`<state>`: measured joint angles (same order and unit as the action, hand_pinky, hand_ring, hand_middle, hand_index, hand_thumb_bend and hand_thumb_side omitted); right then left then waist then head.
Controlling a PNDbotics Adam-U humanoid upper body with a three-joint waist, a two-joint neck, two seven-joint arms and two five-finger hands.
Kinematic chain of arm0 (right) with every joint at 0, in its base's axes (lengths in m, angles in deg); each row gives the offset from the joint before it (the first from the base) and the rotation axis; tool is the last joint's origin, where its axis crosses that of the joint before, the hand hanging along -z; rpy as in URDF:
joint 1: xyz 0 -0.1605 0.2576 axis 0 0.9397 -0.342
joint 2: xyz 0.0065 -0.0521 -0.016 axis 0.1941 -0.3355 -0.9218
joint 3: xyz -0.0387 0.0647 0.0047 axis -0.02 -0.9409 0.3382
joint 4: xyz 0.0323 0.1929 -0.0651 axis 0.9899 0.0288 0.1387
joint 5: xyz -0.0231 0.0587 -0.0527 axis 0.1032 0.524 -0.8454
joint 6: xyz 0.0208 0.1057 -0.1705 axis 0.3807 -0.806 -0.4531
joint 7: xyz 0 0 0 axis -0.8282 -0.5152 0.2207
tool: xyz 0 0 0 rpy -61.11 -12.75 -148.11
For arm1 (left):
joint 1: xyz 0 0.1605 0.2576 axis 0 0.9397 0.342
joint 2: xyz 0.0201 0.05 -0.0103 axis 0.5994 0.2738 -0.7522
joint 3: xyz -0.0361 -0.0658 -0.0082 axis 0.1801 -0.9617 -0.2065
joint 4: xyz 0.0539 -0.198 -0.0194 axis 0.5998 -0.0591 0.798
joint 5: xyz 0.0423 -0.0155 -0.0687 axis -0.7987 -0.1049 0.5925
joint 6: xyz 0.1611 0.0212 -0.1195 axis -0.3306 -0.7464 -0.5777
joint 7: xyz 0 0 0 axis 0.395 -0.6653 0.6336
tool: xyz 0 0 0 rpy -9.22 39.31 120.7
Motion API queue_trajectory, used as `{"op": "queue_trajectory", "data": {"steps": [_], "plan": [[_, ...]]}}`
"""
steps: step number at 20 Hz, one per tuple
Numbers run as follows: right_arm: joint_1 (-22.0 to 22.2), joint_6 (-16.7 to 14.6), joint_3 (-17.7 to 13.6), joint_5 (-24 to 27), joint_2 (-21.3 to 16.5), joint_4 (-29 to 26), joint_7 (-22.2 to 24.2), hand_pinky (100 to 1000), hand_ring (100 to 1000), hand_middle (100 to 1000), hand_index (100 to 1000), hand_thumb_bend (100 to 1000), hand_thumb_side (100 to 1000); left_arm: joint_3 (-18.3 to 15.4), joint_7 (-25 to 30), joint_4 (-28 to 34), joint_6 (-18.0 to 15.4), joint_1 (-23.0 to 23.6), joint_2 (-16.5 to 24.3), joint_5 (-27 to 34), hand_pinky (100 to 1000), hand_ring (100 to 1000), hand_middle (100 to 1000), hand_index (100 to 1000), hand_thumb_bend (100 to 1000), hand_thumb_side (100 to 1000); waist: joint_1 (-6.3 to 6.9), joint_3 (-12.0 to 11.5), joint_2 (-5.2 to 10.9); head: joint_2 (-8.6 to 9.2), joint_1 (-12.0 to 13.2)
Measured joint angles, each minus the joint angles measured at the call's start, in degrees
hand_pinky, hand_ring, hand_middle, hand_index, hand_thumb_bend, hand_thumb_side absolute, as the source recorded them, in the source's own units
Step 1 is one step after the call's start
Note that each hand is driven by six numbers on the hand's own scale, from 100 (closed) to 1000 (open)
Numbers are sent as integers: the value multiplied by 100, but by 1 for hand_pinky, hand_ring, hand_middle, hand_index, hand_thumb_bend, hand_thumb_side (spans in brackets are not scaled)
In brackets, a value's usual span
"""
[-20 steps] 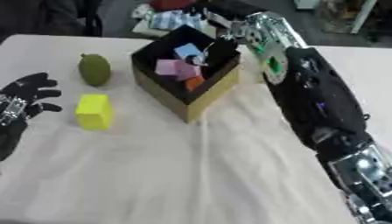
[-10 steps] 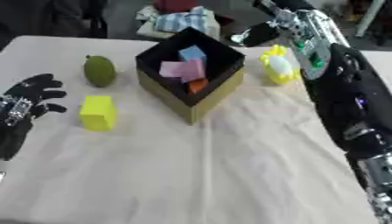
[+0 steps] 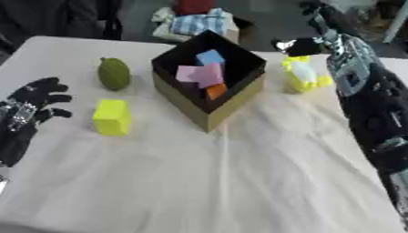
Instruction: Pick up objects on the table and place them in the box.
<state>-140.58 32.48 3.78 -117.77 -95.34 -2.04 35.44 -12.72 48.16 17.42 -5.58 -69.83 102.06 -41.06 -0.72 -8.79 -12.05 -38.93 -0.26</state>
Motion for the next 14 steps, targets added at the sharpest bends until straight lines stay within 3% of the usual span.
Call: {"op": "queue_trajectory", "data": {"steps": [9,14], "plan": [[114,187,-84,155,-9,376,-269,767,798,837,954,482,383,-1,2,52,-1,-37,0,-2,655,773,748,857,437,626,0,-62,-134,2,-113],[202,436,-153,196,-22,607,-708,766,798,835,949,479,380,-1,8,88,-4,-48,-4,-16,655,773,748,857,437,629,2,-94,-244,-15,-266]]}}
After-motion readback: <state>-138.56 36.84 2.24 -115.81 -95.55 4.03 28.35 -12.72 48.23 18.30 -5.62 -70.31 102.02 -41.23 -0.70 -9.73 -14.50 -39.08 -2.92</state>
